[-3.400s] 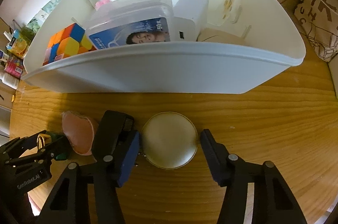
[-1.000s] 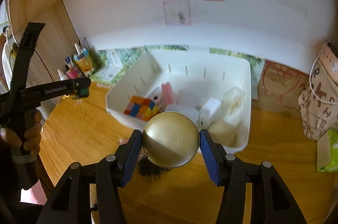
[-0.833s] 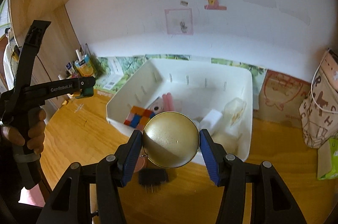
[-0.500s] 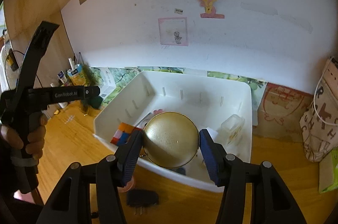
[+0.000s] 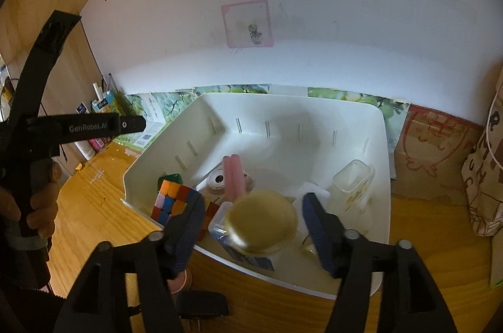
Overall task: Organize rigid objects
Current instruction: 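Open the left gripper dropping the jar while the right gripper releases the compact into the bin, then withdraw both grippers back to the pink compact and black charger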
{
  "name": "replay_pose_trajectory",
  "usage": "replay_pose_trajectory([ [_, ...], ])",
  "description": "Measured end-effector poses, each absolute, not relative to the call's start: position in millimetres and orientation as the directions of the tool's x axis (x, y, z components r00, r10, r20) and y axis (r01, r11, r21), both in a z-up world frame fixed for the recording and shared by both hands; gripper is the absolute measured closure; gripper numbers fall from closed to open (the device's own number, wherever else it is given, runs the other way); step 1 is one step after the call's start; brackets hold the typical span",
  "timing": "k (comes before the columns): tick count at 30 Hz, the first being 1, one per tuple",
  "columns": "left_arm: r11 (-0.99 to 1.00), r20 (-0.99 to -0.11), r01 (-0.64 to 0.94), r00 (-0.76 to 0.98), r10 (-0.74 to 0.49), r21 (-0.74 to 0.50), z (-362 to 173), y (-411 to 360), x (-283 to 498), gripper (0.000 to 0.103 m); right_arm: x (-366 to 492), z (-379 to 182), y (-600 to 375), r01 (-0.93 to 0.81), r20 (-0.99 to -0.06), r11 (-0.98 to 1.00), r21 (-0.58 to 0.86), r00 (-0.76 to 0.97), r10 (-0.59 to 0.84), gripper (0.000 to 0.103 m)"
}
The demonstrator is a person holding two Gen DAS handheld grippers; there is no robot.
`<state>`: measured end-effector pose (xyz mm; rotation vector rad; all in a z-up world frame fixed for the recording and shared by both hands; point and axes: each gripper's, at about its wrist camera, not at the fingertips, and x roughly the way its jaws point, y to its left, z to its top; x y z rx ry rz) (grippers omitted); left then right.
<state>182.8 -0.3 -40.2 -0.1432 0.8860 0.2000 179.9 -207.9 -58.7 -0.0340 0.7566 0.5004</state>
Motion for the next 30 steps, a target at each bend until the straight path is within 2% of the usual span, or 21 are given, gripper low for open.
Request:
replay_pose_trajectory([
  [4, 0.972, -0.765, -0.233, 0.632, 0.119, -0.041, -33, -2, 173, 0.046, 172, -50, -209, -0.455, -0.652, 0.879, 0.144, 0.625, 0.430, 0.035],
  [7, 0.971, -0.758, -0.237, 0.640, 0.127, -0.037, -27, -1, 164, 0.037, 165, -42, -210, -0.455, -0.638, 0.878, 0.148, 0.635, 0.436, 0.035],
  [9, 0.970, -0.755, -0.240, 0.641, 0.134, -0.031, -23, -1, 157, 0.028, 160, -36, -212, -0.450, -0.631, 0.879, 0.156, 0.639, 0.440, 0.035],
  [11, 0.969, -0.753, -0.245, 0.643, 0.142, -0.027, -21, 1, 148, 0.025, 154, -30, -214, -0.445, -0.621, 0.880, 0.165, 0.646, 0.444, 0.032],
  [24, 0.952, -0.780, -0.300, 0.609, 0.144, -0.058, -23, 18, 87, 0.024, 114, -10, -222, -0.421, -0.573, 0.890, 0.177, 0.690, 0.441, 0.030],
  [30, 0.937, -0.800, -0.347, 0.574, 0.173, -0.046, -31, 25, 59, 0.024, 95, -20, -214, -0.444, -0.593, 0.878, 0.179, 0.664, 0.456, 0.030],
])
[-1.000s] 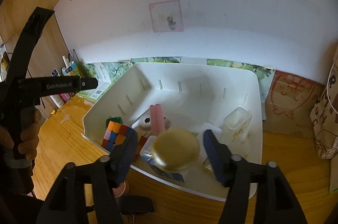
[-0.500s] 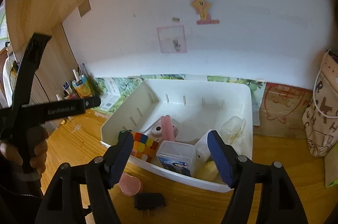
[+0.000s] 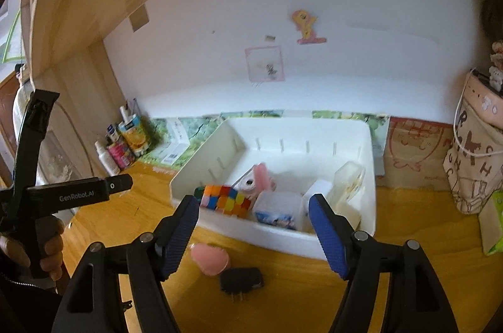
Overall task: Organize rigid objects
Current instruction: 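Withdraw both grippers back to the pink compact and black charger, then grasp the pink heart compact with the left gripper while the right gripper grasps the black charger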
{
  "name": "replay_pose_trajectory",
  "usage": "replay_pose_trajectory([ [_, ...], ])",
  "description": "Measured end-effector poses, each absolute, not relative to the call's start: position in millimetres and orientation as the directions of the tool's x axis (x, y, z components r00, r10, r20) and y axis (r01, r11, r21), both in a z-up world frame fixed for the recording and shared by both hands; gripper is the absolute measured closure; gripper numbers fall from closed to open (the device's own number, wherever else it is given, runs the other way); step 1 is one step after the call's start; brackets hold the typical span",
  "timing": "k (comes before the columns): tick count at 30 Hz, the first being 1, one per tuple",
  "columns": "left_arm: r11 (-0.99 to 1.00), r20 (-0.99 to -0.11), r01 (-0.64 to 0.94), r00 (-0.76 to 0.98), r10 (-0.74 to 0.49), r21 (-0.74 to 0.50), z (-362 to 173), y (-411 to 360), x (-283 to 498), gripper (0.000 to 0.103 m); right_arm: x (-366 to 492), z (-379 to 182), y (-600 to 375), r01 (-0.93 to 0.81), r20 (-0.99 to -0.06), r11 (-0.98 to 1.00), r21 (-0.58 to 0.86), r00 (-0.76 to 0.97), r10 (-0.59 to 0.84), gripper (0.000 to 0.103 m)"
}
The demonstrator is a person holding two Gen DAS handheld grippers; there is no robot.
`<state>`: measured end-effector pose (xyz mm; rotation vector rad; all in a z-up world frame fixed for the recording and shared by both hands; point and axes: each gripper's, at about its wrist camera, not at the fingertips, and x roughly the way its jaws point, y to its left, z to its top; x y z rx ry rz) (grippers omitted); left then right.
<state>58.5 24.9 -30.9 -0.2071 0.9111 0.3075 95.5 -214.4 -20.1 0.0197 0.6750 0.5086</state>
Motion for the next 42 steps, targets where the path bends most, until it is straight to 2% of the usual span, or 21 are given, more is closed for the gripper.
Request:
replay_pose_trajectory([
  [8, 0.909, -0.864, -0.414, 0.472, 0.173, -0.044, -66, 28, 25, 0.024, 55, -55, -198, -0.516, -0.643, 0.847, 0.130, 0.606, 0.468, 0.030],
  [17, 0.866, -0.943, -0.493, 0.320, 0.092, -0.082, -105, 26, 11, 0.022, 24, -85, -194, -0.545, -0.666, 0.836, 0.060, 0.602, 0.440, 0.030],
  [21, 0.825, -0.971, -0.549, 0.240, 0.001, -0.135, -125, 32, 8, 0.022, 16, -94, -191, -0.568, -0.660, 0.823, 0.008, 0.615, 0.431, 0.030],
  [33, 0.688, -0.959, -0.670, 0.157, -0.235, -0.278, -152, 29, 23, 0.022, 31, -115, -192, -0.576, -0.680, 0.818, -0.015, 0.605, 0.413, 0.030],
  [42, 0.649, -0.955, -0.712, 0.111, -0.273, -0.268, -157, 22, 59, 0.022, 59, -123, -189, -0.604, -0.700, 0.797, 0.009, 0.566, 0.437, 0.030],
])
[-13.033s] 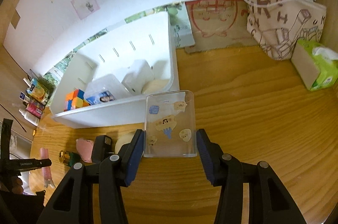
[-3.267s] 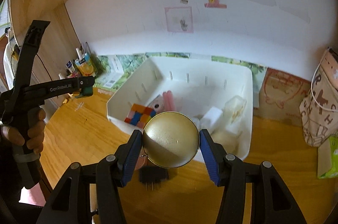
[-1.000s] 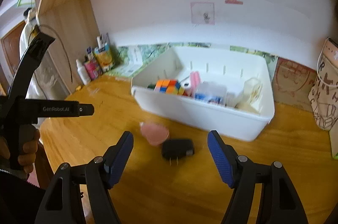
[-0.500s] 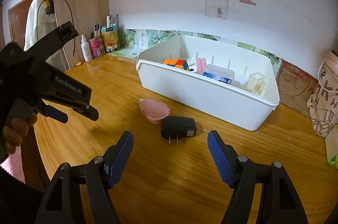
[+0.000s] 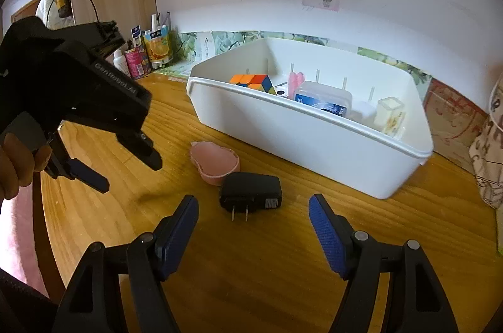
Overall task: Organize rigid objects
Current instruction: 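Grasp the pink heart compact with the left gripper while the right gripper grasps the black charger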
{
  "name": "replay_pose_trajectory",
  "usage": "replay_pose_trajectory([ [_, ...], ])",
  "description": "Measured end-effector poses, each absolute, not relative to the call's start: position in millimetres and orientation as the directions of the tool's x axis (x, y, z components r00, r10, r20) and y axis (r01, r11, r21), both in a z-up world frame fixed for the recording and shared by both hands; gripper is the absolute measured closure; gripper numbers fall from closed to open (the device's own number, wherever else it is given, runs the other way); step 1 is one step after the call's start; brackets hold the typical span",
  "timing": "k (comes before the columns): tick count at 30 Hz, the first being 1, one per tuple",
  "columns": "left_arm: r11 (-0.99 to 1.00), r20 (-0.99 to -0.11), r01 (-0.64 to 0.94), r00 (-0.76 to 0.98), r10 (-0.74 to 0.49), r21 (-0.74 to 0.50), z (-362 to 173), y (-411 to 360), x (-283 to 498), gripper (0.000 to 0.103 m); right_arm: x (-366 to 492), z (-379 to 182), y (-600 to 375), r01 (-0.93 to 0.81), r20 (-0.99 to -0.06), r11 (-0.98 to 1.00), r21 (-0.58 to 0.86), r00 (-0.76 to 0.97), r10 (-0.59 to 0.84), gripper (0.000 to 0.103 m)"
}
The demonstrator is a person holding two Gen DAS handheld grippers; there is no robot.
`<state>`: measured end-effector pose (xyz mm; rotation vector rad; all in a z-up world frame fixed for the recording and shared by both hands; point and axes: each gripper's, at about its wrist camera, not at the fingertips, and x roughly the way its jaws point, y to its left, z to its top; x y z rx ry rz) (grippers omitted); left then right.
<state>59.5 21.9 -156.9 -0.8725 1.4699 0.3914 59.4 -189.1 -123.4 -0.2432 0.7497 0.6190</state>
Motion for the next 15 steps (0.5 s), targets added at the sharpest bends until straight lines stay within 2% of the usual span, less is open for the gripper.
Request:
replay_pose_trajectory([
  [15, 0.677, -0.958, -0.702, 0.028, -0.285, -0.222, -174, 13, 118, 0.022, 88, -154, -169, -0.615, -0.744, 0.785, 0.072, 0.492, 0.453, 0.030],
])
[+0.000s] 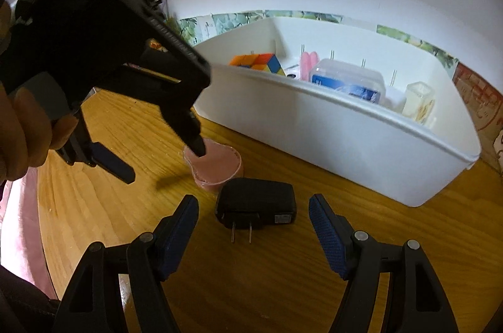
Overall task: Organize rigid objects
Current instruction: 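Grasp the pink heart compact with the left gripper while the right gripper grasps the black charger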
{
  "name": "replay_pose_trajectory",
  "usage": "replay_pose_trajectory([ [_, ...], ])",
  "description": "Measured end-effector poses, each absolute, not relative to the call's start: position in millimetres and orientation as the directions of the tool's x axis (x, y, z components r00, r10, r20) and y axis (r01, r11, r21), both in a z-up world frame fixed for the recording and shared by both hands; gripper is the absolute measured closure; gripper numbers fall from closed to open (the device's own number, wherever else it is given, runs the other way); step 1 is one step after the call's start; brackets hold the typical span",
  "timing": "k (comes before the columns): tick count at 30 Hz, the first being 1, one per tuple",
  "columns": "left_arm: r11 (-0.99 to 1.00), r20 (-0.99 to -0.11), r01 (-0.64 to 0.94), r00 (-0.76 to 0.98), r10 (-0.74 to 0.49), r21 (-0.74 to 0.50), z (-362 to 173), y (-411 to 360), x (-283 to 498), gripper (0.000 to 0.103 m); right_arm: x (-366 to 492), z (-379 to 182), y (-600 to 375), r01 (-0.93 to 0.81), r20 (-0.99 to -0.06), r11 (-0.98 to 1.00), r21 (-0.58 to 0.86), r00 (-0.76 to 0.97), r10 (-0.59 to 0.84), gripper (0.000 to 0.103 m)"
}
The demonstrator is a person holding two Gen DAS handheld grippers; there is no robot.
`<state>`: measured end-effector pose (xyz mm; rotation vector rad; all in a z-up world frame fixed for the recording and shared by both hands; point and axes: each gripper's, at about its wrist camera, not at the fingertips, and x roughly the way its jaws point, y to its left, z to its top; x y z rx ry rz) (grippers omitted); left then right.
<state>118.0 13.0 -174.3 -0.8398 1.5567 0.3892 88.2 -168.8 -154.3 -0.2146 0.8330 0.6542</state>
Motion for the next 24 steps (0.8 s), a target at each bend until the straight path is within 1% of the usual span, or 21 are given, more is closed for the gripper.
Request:
replay_pose_trajectory([
  [10, 0.712, -0.960, -0.673, -0.010, -0.280, -0.201, -188, -7, 157, 0.022, 96, -167, -161, -0.623, -0.770, 0.777, 0.089, 0.452, 0.451, 0.030],
  [16, 0.734, -0.968, -0.659, -0.038, -0.249, -0.163, -197, -30, 195, 0.022, 99, -173, -158, -0.636, -0.781, 0.767, 0.081, 0.437, 0.445, 0.030],
  [20, 0.763, -0.976, -0.637, -0.073, -0.203, -0.111, -201, -42, 210, 0.022, 99, -175, -155, -0.644, -0.777, 0.761, 0.076, 0.440, 0.450, 0.030],
  [24, 0.783, -0.983, -0.617, -0.080, -0.167, -0.083, -203, -56, 223, 0.023, 100, -176, -154, -0.644, -0.779, 0.761, 0.083, 0.435, 0.452, 0.030],
])
